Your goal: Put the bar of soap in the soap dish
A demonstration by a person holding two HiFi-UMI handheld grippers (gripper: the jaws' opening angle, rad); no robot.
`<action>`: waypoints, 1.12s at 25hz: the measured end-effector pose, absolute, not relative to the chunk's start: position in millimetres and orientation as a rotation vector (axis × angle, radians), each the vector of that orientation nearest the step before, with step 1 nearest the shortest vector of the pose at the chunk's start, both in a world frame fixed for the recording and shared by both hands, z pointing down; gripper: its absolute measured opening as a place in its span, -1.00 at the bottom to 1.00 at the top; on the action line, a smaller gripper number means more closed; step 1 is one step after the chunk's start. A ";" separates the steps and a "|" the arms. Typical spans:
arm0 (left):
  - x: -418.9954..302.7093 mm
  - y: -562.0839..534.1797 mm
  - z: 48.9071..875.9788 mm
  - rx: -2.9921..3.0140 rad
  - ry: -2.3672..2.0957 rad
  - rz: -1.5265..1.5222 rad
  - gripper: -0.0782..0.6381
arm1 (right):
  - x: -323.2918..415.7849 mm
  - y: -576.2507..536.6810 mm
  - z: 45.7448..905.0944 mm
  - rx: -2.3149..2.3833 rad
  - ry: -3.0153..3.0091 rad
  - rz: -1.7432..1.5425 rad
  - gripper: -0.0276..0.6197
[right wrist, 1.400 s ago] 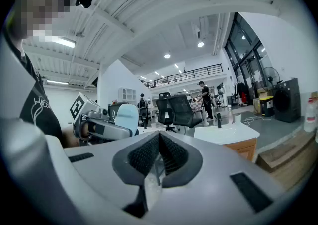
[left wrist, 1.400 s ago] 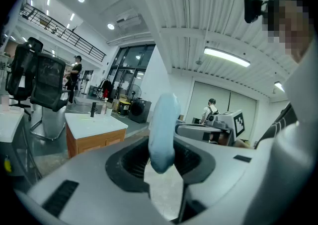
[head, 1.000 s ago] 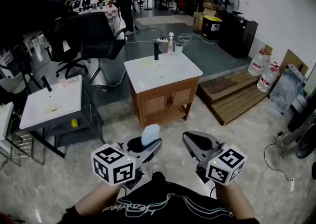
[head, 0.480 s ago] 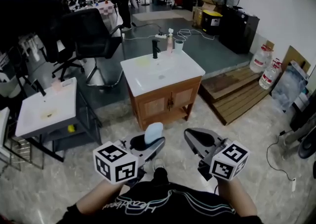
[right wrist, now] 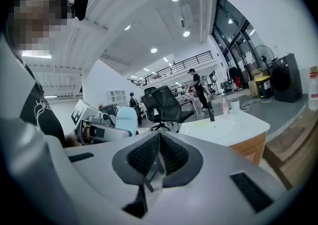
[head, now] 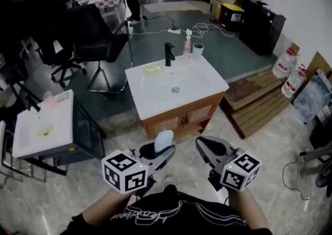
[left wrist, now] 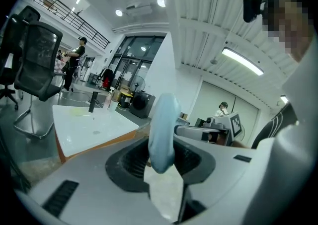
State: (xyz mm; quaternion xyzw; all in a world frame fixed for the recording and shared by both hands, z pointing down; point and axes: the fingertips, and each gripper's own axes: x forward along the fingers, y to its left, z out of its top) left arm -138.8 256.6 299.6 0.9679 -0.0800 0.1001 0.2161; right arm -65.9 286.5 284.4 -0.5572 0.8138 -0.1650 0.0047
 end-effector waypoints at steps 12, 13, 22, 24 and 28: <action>-60.8 73.2 346.3 2.599 -0.269 0.331 -0.38 | 18.5 100.6 320.7 -1.741 2.596 -0.637 -0.83; -56.8 64.3 348.1 2.602 -0.272 0.340 -0.38 | 22.7 91.8 323.2 -1.735 2.589 -0.649 -0.83; -35.4 21.7 363.5 2.585 -0.288 0.386 -0.38 | 49.3 53.0 345.7 -1.669 2.529 -0.753 -0.83; -29.4 14.5 367.5 2.574 -0.295 0.378 -0.38 | 56.3 45.3 350.2 -1.657 2.521 -0.762 -0.83; -16.4 -1.2 376.3 2.539 -0.334 0.382 -0.38 | 73.3 22.5 357.5 -1.613 2.532 -0.788 -0.83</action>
